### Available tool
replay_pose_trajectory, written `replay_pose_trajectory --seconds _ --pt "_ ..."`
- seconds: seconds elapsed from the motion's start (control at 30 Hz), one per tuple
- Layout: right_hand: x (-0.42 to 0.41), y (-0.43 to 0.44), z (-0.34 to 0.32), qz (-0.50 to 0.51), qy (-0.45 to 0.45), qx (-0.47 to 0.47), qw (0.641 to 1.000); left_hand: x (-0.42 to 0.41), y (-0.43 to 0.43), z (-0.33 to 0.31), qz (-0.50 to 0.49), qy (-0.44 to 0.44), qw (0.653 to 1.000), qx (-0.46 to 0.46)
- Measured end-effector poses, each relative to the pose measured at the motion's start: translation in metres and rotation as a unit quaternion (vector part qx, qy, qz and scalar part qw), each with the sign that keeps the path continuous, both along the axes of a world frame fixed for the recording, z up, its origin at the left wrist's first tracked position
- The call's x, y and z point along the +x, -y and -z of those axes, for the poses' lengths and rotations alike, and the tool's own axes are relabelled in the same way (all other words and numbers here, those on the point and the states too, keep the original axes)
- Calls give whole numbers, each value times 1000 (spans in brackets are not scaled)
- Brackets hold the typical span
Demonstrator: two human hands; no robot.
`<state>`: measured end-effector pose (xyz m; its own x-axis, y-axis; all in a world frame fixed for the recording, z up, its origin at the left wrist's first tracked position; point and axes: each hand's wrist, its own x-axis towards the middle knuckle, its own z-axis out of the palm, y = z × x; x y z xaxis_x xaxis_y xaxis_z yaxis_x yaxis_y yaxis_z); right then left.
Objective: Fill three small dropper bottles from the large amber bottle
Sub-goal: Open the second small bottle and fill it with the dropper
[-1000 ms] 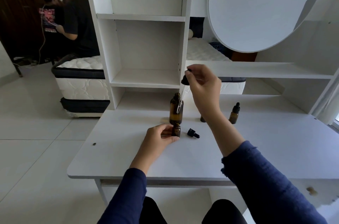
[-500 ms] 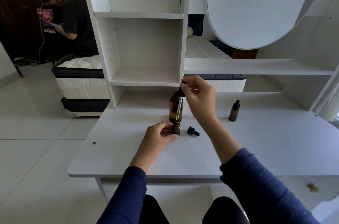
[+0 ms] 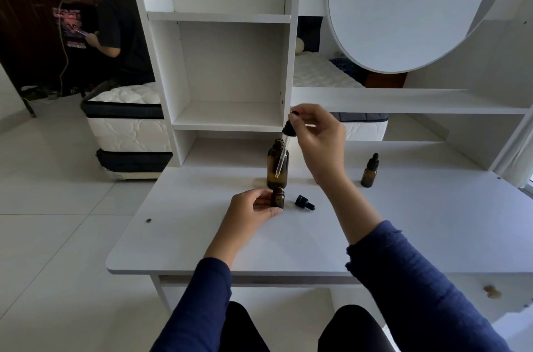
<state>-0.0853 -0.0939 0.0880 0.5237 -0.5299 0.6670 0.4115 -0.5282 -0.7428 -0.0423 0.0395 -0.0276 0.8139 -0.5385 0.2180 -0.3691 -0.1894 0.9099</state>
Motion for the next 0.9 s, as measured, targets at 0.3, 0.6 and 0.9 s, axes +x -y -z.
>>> replay_pose_trajectory --seconds 0.3,0.6,0.9 --pt "15 9 -23 29 79 -2 996 -1 0 -1 2 -6 1000 -2" --pt "30 13 -21 24 51 -35 998 -1 0 -1 3 -7 1000 -4" --pt "40 14 6 25 -57 -38 997 -2 -1 -1 -1 -13 1000 -3"
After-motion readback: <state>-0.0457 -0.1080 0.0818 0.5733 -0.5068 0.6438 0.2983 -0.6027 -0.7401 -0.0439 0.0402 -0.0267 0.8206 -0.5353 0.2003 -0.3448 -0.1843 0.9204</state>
